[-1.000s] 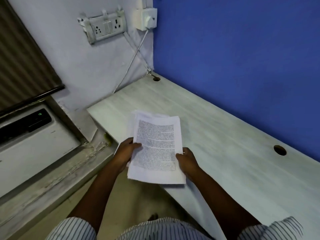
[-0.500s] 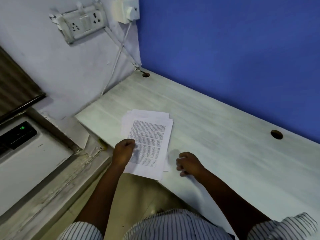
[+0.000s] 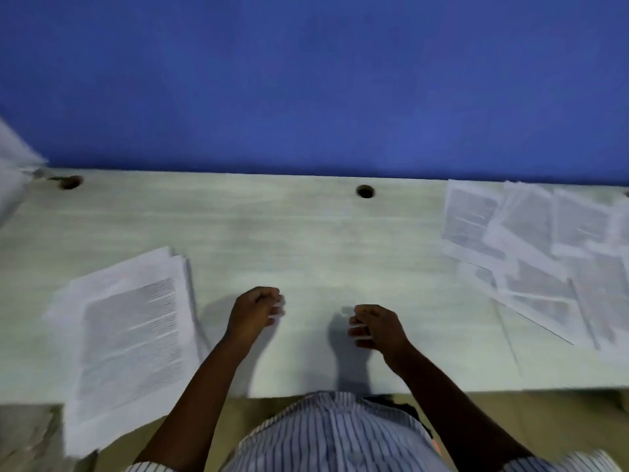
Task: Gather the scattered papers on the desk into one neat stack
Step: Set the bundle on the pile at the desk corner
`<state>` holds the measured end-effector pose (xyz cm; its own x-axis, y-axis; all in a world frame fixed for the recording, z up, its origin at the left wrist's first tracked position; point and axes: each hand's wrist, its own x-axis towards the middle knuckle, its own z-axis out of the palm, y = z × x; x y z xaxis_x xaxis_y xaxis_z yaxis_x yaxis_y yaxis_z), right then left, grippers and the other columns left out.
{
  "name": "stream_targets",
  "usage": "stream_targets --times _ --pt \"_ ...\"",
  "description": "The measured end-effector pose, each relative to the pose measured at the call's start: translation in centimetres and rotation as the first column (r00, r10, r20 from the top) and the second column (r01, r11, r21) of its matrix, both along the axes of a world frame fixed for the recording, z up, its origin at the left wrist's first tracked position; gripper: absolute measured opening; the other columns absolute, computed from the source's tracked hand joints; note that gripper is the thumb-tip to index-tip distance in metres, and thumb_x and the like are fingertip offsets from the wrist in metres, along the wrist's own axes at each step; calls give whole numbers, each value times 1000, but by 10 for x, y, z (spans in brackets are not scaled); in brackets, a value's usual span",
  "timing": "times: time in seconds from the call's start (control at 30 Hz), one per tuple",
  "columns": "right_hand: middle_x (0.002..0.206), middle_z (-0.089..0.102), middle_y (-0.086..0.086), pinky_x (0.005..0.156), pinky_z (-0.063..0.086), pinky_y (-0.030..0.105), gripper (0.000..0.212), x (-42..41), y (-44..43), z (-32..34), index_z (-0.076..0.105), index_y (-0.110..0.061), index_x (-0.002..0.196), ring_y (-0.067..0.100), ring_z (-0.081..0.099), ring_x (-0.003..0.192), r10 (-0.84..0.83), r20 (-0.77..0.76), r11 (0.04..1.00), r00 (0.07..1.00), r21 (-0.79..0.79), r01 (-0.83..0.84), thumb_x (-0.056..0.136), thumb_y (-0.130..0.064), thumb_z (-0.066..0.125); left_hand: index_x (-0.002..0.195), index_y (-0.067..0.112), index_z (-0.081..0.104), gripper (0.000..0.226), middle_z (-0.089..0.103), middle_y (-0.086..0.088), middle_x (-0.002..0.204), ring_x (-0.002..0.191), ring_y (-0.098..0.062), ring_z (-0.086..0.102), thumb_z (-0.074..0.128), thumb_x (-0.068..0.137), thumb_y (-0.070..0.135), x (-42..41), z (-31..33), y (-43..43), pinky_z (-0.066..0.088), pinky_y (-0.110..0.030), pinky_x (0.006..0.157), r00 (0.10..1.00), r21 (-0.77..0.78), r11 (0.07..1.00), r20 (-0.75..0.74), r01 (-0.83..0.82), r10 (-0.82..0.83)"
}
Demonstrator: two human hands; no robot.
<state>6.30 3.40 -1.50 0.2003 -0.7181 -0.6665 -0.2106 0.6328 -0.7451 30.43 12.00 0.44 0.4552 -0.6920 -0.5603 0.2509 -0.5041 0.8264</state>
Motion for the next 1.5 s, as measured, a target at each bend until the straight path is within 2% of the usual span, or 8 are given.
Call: stream_targets --times 0.17,0.33,0.6,0.7,0.83,1.07,1.17,1.5 --pt "81 73 7 63 52 32 7 -68 0 8 68 -11 94 26 68 70 -232 15 972 972 -18 233 96 -13 61 94 13 69 9 75 -8 96 86 -30 73 61 95 10 -63 0 -57 50 -29 67 977 -15 977 -29 213 -213" --pt "80 75 1 62 54 32 12 -143 -18 13 65 -9 106 21 72 71 -355 -27 931 934 -96 351 96 -13 58 100 11 70 15 74 -2 96 72 -14 71 54 99 11 -135 6 -113 50 -26 63 937 -31 937 22 349 -349" --pt "99 72 5 75 61 43 11 -289 -114 1 66 -22 103 20 70 85 -284 -359 905 889 -407 125 92 -21 63 100 10 70 14 73 -2 96 75 -15 68 57 96 10 -258 2 -188 47 -22 58 911 -8 914 81 406 -404" --pt "102 68 -1 70 50 20 22 -342 -149 1 67 -15 112 17 65 90 -306 -437 883 846 -462 81 91 -21 66 95 15 71 13 71 -4 86 69 -14 64 59 94 11 -309 -2 -218 47 -22 58 858 17 866 123 500 -498" --pt "104 63 8 75 43 23 29 -402 -179 -11 66 -9 111 22 64 94 -327 -579 858 746 -512 -21 89 -27 71 78 34 72 9 67 3 74 66 -18 59 64 80 35 -365 -9 -255 48 -32 64 775 64 794 183 605 -605" --pt "134 49 13 94 48 50 80 -483 -221 -19 48 -11 131 36 49 123 -245 -869 907 430 -362 -215 69 -54 77 101 18 72 12 69 1 96 87 -20 64 64 93 22 -460 0 -316 54 -38 86 580 118 636 312 762 -753" --pt "139 43 14 98 43 52 94 -489 -228 -31 38 -10 134 35 42 129 -143 -900 950 411 -241 -199 66 -69 67 103 17 73 13 71 -3 101 96 -24 66 65 92 16 -481 -1 -336 54 -40 89 539 144 600 313 787 -782" --pt "161 14 20 112 22 63 100 -481 -227 -38 14 -4 153 37 15 148 -3 -931 944 364 -122 -305 76 -61 46 108 14 69 17 71 -9 102 95 -28 67 64 92 13 -527 -18 -359 57 -39 77 576 217 617 226 756 -786"
